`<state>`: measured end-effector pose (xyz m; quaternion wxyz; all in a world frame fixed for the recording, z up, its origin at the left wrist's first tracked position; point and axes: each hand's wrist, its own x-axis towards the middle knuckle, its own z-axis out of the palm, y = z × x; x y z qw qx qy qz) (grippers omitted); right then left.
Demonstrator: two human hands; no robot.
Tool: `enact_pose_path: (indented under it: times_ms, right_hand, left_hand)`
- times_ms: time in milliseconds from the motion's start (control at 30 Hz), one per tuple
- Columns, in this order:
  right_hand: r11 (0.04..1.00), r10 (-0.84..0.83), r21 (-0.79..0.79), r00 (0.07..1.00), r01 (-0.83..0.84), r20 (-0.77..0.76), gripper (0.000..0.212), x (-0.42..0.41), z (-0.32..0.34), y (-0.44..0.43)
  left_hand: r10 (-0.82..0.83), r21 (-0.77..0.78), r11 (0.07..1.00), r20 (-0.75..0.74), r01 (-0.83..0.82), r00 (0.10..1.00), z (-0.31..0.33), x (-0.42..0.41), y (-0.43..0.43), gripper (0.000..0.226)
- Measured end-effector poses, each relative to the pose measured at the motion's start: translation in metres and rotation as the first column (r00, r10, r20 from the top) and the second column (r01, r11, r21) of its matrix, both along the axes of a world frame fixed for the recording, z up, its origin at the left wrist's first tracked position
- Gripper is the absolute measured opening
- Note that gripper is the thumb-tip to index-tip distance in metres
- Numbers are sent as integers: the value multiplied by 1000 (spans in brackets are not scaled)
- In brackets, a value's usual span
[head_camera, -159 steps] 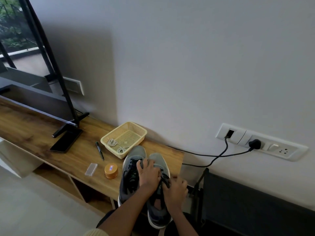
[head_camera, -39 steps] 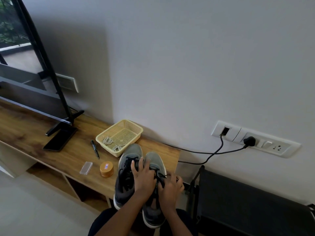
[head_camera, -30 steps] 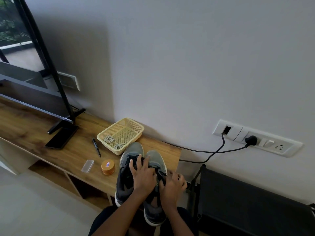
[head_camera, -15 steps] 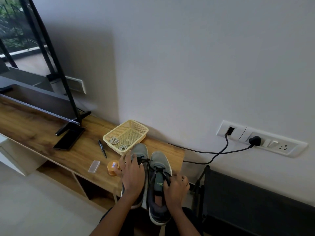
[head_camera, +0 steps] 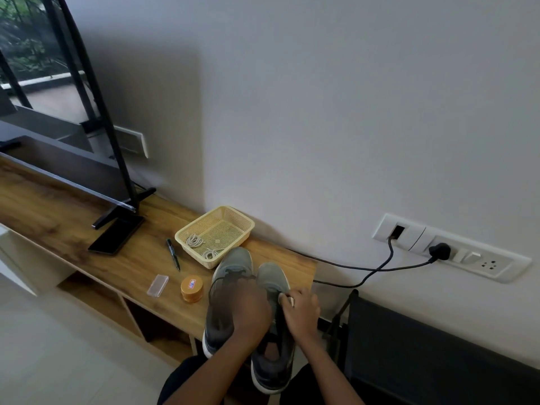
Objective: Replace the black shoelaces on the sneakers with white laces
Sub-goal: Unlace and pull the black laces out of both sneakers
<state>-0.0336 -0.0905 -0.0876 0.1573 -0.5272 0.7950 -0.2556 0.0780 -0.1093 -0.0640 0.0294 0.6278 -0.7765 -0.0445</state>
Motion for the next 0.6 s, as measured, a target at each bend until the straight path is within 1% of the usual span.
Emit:
enact_pose_path:
  times_ms: [67,167,267,367,600]
  right_hand:
    - [995,96,10,995,-96,10,23,3,2,-12]
    - [978,200,74,976,-193,-92,23,10,4,-22]
    - [964,248,140,953,-225,-177,21,13,3,-26]
    - [962,261,130,947,-239,-186,19,14,0,-28]
    - [976,214,60,972,-209,-99,10,13,-9,-30]
  left_hand:
    - [-4,30,1000,33,3,999,1,-3,-3,26]
    - [-11,65,998,48,8,999,3,-6,-7,23]
    - [-15,91,996,67,9,998,5,-4,-10,22]
    - [-21,90,996,57,16,998,5,0,-12,19]
    - [-24,71,997,-12,25,1000,-2,6,-14,23]
